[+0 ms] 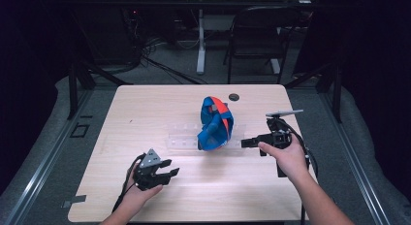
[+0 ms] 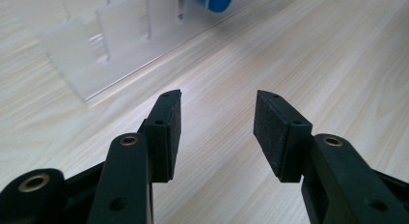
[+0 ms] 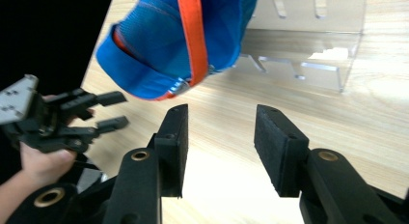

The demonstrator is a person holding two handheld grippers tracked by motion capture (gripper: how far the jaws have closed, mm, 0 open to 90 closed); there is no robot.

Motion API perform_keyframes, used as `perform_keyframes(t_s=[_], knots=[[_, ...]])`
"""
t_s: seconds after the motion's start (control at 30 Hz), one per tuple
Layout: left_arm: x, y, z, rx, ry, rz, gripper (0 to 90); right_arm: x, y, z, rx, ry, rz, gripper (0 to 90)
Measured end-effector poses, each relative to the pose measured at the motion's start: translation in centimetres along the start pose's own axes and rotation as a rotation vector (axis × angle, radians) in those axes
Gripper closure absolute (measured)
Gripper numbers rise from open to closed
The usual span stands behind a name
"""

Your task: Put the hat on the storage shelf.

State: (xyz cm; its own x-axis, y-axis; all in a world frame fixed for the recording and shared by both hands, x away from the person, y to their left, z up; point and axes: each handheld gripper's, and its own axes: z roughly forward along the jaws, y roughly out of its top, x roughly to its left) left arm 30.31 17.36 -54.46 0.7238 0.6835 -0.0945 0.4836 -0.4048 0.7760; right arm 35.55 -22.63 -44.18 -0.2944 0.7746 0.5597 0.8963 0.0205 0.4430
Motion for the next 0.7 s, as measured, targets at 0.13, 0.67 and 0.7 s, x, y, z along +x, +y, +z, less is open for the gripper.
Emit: perform_keyframes(t_s=[0.13,0.67,0.7], knots=[[0.8,-0.2,0.0,-0.012,0.016,-0.018,53.3,-0.6,-1.2,0.4,-0.020,-0.020,-0.025,56.0],[1.8,-1.1,0.9,0.001,0.029,-0.049,53.4,-2.6,-7.3,1.9,-0.067,-0.150,-0.128,54.5],[1.8,-1.1,0.9,0.002,0.030,-0.048,53.4,-2.6,-7.5,2.0,-0.074,-0.161,-0.132,54.5]])
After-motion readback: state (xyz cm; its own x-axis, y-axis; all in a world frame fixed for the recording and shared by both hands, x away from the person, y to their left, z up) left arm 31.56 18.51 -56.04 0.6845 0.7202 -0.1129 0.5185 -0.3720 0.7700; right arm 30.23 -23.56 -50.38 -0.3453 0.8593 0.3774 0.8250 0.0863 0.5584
